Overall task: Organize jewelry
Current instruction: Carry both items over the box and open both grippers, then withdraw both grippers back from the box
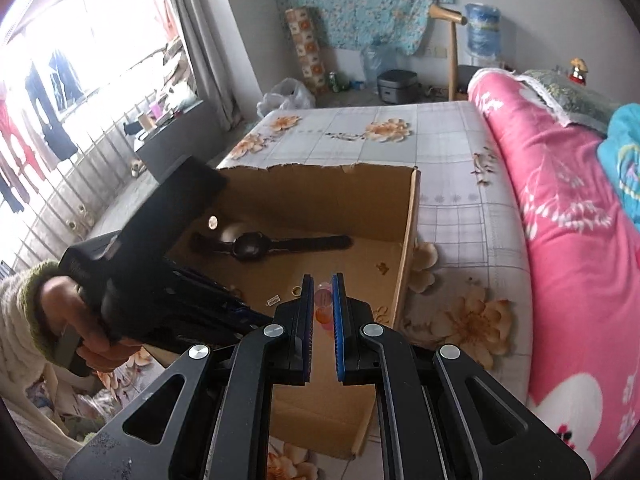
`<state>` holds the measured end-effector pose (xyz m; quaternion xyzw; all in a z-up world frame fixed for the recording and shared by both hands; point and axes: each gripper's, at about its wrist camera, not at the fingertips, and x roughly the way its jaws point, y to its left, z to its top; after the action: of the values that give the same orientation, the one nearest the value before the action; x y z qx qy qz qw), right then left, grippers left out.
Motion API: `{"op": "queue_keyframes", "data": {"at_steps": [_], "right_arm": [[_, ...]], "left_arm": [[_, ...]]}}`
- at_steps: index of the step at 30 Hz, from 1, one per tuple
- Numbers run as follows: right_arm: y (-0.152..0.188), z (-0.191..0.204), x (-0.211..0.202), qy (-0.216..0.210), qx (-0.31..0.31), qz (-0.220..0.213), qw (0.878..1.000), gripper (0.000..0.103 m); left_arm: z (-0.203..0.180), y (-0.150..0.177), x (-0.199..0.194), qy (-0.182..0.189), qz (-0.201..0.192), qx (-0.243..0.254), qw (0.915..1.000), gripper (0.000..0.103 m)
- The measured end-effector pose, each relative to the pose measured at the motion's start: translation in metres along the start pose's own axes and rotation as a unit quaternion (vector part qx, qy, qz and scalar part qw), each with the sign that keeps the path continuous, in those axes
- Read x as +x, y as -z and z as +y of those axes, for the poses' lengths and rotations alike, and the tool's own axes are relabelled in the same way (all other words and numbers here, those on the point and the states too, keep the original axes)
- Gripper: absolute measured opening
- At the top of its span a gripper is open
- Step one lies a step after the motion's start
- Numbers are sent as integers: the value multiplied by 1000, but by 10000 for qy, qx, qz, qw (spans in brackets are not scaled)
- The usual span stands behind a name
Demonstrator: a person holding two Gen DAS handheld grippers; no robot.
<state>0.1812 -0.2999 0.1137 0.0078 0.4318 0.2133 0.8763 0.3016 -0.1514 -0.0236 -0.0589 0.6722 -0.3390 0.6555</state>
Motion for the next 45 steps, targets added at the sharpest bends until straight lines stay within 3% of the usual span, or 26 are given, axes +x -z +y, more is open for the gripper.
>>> {"op": "queue_keyframes", "data": {"at_steps": [3, 8, 15, 18, 21, 26, 29, 32, 34, 37, 40, 45], "right_arm": [[-1, -2, 1, -32, -76, 66, 9999, 7], [-4, -5, 5, -135, -44, 228, 9996, 7], [-8, -1, 13, -484, 5, 528, 9974, 7], [-8, 2, 24, -478, -6, 746, 9961, 8], [-7, 2, 27, -187, -52, 787, 9967, 12], [-1, -3, 8, 265, -34, 502, 9984, 14], [8, -14, -8, 589, 175, 213, 9979, 26], [21, -28, -18, 736, 592, 88, 9955, 35], [31, -38, -14, 621, 962, 144, 9933, 45], [46, -49, -1, 72, 1549, 432, 9870, 45], [56, -45, 12, -326, 1758, 652, 9817, 46], [58, -25, 13, -99, 1605, 635, 9849, 45]], "left_arm": [[2, -4, 3, -39, 0, -90, 10000, 37], [3, -4, -6, -31, -180, -137, 9997, 40], [4, 18, -68, -472, -1280, 51, 9906, 54], [6, 33, -97, -599, -1767, 52, 9824, 62], [10, 53, -124, -815, -2266, 25, 9706, 67], [19, 90, -156, -1056, -2896, -68, 9513, 74], [36, 117, -172, -1129, -3238, -330, 9388, 78], [54, 136, -173, -1102, -3342, -661, 9337, 79], [65, 144, -166, -1005, -3276, -872, 9354, 79], [77, 146, -146, -816, -3017, -1151, 9429, 79], [80, 151, -131, -867, -2904, -1250, 9447, 80], [78, 158, -127, -871, -3005, -1279, 9412, 82]]}}
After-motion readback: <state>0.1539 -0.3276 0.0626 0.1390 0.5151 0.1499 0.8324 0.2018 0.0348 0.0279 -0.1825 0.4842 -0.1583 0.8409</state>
